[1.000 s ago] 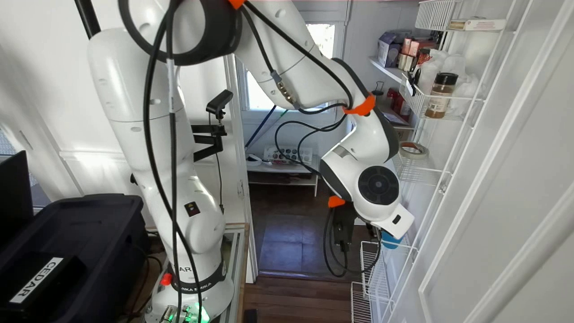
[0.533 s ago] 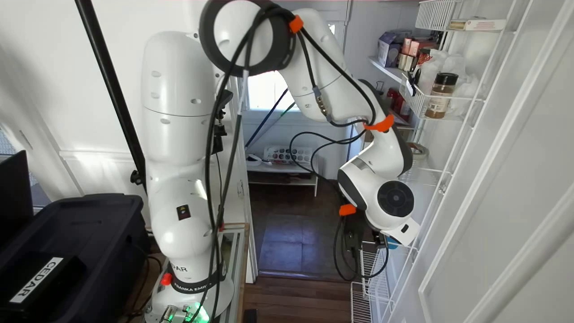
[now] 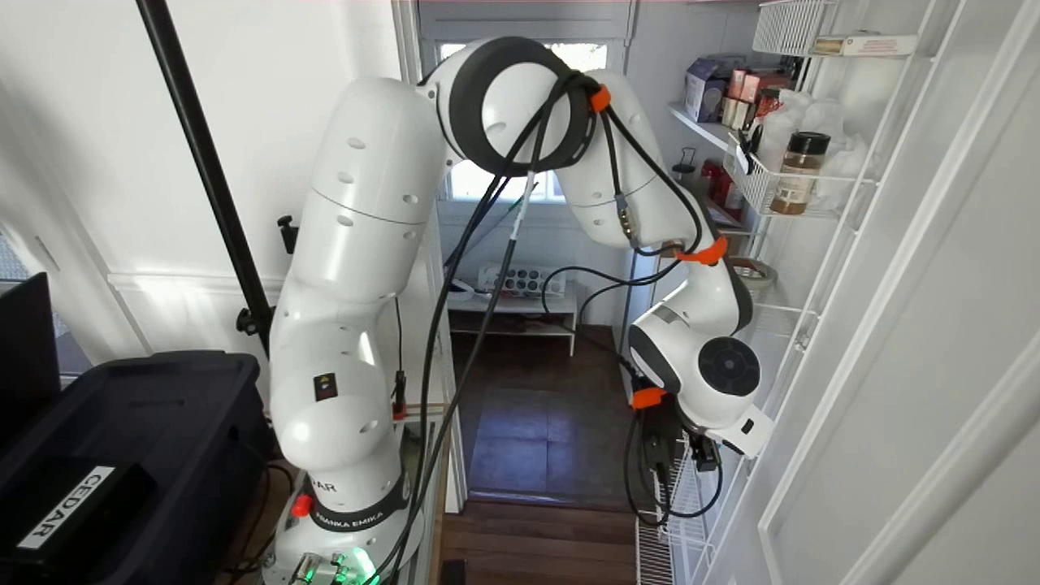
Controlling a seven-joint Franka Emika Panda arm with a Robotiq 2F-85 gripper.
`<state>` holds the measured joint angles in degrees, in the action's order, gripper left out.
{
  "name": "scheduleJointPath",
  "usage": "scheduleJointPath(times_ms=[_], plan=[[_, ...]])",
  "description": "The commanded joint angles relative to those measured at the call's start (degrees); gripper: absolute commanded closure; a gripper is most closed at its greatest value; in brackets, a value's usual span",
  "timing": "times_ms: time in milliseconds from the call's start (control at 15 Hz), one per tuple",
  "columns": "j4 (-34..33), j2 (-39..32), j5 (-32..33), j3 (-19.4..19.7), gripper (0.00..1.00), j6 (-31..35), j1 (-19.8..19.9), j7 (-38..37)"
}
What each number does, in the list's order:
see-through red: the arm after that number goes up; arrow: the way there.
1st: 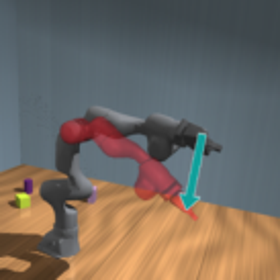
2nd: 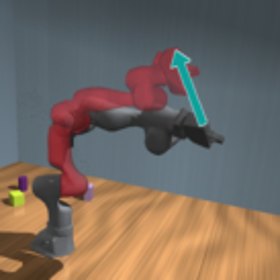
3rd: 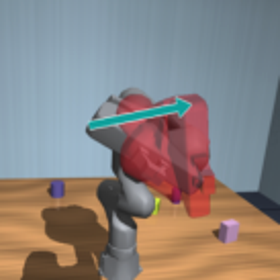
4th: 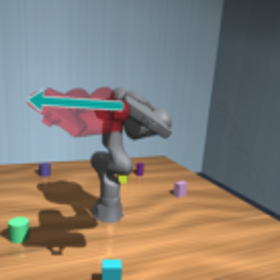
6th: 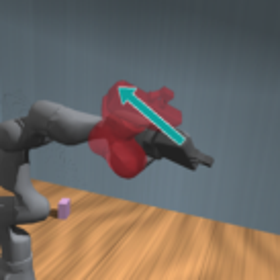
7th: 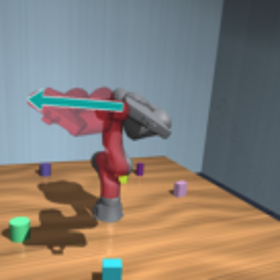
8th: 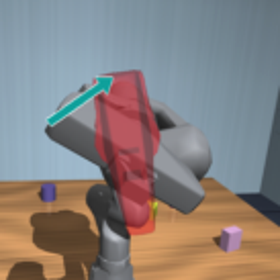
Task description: Put the blue cup in the pink cup
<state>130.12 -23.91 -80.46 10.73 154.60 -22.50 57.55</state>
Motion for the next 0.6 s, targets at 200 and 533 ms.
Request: scheduleJointPath(times_ms=[200, 533], plan=[[-3.59, -2.01, -0.5, -0.34, 0.0, 7.57, -1.28, 3.5], [-4.22, -0.88, -7.81, -2.07, 0.0, 9.16, 0.0, 11.43]])
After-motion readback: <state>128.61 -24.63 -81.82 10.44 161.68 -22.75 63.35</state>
